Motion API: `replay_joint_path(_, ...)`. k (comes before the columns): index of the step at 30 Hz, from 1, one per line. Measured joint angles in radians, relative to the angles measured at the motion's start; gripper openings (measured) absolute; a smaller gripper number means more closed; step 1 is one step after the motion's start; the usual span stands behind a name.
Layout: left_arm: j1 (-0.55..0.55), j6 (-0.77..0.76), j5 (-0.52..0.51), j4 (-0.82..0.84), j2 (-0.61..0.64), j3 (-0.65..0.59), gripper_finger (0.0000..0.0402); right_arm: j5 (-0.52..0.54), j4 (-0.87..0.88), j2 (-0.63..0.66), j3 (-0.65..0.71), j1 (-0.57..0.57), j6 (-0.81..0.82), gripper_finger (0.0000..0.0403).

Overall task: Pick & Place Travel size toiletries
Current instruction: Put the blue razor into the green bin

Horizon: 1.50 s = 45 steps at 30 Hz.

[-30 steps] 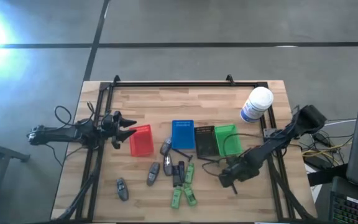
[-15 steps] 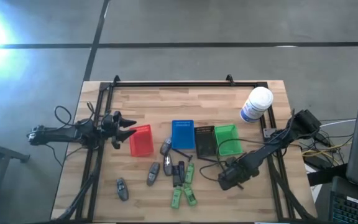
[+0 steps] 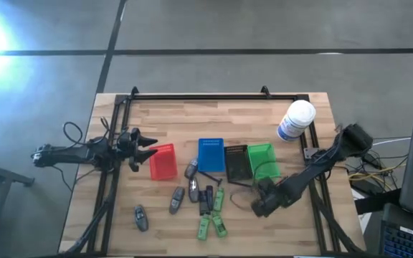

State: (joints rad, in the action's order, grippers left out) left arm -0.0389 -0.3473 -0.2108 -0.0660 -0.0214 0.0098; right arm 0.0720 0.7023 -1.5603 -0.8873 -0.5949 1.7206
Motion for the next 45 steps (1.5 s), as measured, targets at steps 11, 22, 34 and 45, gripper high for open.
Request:
replay_joint_path(11, 0.000, 0.000, 0.000, 0.000, 0.000, 0.000, 0.0236, 0.196, 0.289, 0.306, -0.067, 0.231, -0.011, 0.0014)
replay_joint_path(22, 0.000, 0.000, 0.000, 0.001, 0.000, 0.000, 0.0236, -0.096, -0.073, 0.307, 0.224, 0.585, -0.254, 0.0023)
replay_joint_path(34, 0.000, 0.000, 0.000, -0.001, -0.001, 0.000, 0.0236, -0.078, -0.051, 0.291, 0.182, 0.577, -0.293, 0.0164)
replay_joint_path(45, 0.000, 0.000, 0.000, 0.000, -0.001, 0.000, 0.0236, 0.027, 0.083, 0.209, -0.089, 0.288, -0.855, 0.0210)
